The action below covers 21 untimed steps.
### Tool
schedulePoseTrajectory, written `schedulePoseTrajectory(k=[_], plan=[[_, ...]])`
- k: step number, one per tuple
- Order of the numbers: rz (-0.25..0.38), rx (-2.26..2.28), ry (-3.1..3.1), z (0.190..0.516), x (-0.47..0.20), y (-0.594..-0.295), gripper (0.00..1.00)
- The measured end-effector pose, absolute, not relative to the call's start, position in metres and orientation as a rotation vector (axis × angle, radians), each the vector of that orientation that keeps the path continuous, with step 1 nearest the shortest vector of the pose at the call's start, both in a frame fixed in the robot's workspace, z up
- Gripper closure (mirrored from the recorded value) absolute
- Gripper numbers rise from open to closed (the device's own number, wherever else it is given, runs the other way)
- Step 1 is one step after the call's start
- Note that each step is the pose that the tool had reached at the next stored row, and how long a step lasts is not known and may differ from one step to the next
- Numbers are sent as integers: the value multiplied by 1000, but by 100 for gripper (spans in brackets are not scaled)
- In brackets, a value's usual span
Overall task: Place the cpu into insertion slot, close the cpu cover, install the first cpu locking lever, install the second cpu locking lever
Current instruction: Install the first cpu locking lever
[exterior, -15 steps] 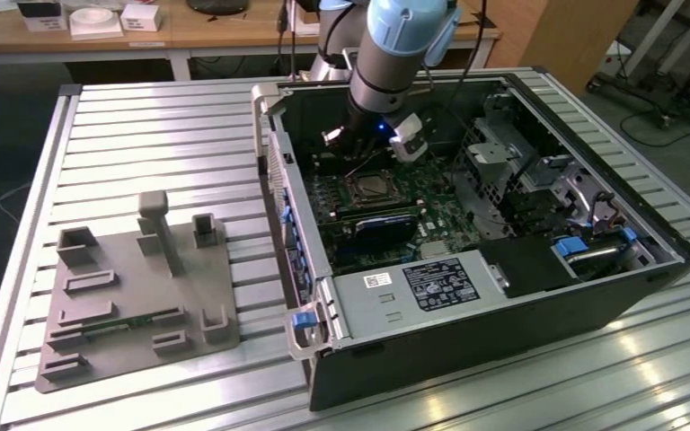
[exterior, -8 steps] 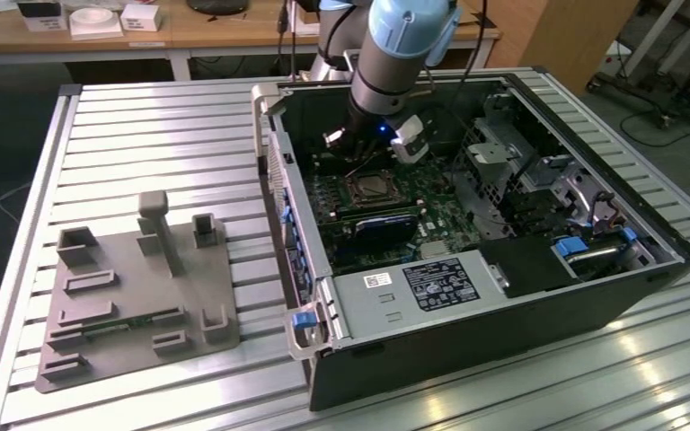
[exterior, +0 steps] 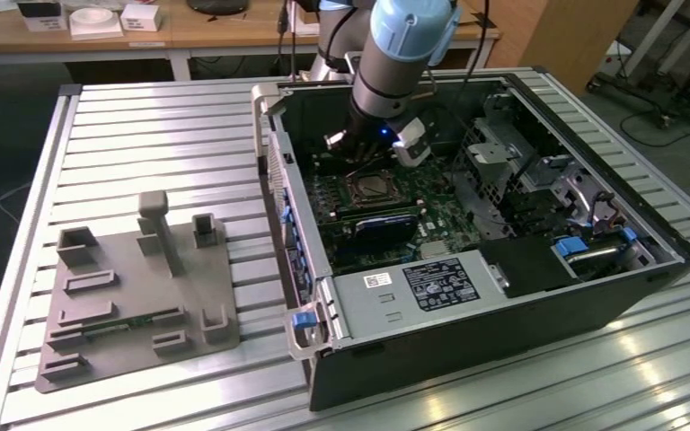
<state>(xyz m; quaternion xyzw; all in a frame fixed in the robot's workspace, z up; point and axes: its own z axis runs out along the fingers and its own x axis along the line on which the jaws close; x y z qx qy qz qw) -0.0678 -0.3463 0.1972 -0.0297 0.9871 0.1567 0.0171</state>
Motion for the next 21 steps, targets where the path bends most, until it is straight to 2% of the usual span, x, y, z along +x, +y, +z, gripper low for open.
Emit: schedulePoseTrajectory(k=[21], plan=[[506,-93,3064,196,-75,-344,89]])
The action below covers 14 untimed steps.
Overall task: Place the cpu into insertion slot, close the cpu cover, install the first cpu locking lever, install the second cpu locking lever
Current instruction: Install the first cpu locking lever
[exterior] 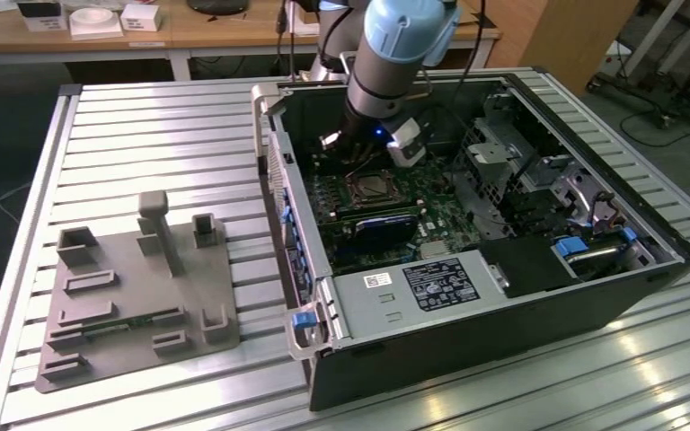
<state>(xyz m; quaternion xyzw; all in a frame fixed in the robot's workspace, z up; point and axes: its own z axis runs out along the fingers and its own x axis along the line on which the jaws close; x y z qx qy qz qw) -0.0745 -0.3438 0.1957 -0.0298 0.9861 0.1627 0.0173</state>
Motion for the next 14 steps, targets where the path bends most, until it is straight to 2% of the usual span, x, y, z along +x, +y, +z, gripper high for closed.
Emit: schedulePoseTrajectory(k=[14], plan=[[515,-93,3063,200,-82,-343,89]])
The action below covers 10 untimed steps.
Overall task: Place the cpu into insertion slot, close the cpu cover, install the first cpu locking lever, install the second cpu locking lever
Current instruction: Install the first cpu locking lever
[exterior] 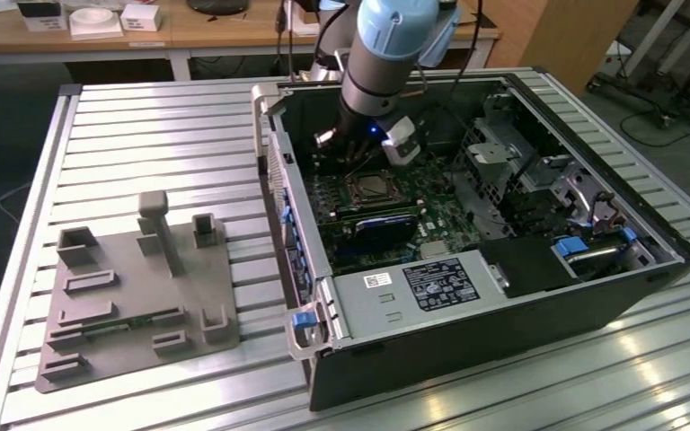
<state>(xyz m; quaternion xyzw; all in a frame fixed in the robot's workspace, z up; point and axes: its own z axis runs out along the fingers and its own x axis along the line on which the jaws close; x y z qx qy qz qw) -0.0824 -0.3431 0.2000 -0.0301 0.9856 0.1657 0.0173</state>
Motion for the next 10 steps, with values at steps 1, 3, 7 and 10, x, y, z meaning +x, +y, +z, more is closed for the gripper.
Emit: schedulePoseTrajectory(k=[1,3,7,10], plan=[[509,-94,3064,201,-83,-343,89],[486,-94,3068,203,-83,-343,89],[393,-95,3083,203,-83,-341,89],[383,-96,3084,203,-83,-337,89]])
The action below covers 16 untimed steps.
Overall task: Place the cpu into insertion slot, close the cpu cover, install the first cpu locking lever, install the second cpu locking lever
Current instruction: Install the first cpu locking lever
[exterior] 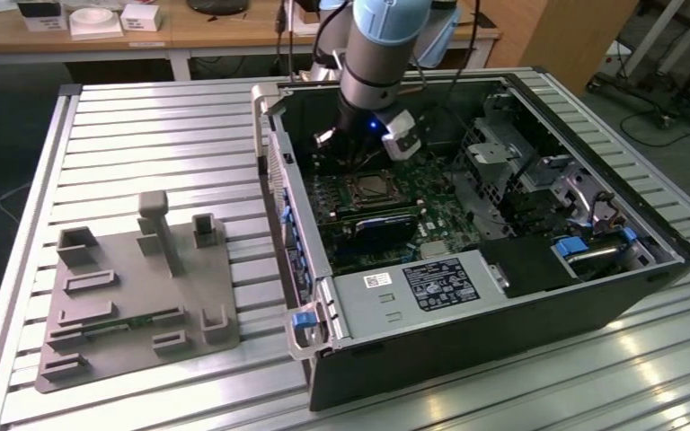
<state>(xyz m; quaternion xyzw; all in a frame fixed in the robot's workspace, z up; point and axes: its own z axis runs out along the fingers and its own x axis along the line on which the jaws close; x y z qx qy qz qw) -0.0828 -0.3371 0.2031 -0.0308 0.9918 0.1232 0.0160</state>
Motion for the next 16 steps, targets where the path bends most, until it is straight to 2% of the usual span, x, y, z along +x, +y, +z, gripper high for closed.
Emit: schedulePoseTrajectory(k=[3,8,16], plan=[[366,-96,3087,203,-83,-335,89],[278,-97,3098,203,-82,-333,89],[245,-98,3101,204,-81,-327,89]])
